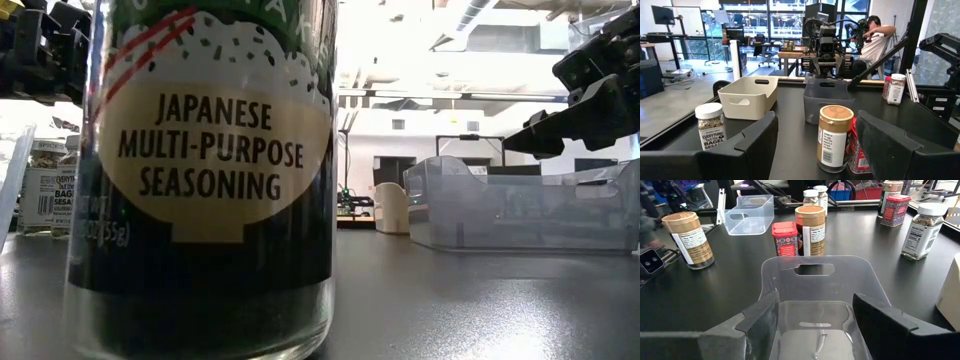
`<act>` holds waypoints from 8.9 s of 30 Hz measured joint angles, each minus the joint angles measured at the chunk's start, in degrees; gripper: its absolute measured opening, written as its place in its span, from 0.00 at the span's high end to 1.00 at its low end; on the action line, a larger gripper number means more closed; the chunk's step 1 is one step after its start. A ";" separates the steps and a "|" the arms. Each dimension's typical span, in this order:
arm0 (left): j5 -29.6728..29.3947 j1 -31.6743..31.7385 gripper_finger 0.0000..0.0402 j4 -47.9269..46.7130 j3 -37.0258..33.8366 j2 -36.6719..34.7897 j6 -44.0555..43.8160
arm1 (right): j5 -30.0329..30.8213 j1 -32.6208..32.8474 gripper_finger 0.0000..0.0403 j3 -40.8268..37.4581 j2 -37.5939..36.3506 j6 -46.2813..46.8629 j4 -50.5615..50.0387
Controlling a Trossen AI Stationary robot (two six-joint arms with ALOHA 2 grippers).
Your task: Sort spices by type
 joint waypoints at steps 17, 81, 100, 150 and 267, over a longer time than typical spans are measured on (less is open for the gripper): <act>0.00 -0.01 0.36 0.00 0.00 0.00 -0.02 | 0.00 0.02 0.30 0.00 0.02 -0.02 0.00; -0.01 -0.01 0.36 0.00 0.00 0.02 -0.01 | 10.55 2.17 0.30 66.02 41.33 62.40 -83.67; -0.01 -0.02 0.36 0.00 0.00 0.00 0.00 | 10.36 -0.19 0.30 66.07 52.36 41.59 -49.03; -0.01 -0.01 0.36 0.01 0.00 0.00 -0.01 | -0.37 -5.68 0.05 101.31 95.27 3.35 -48.17; -0.02 -0.01 0.36 0.02 0.00 0.00 -0.01 | -16.68 -54.81 0.27 70.83 67.95 -22.22 -51.48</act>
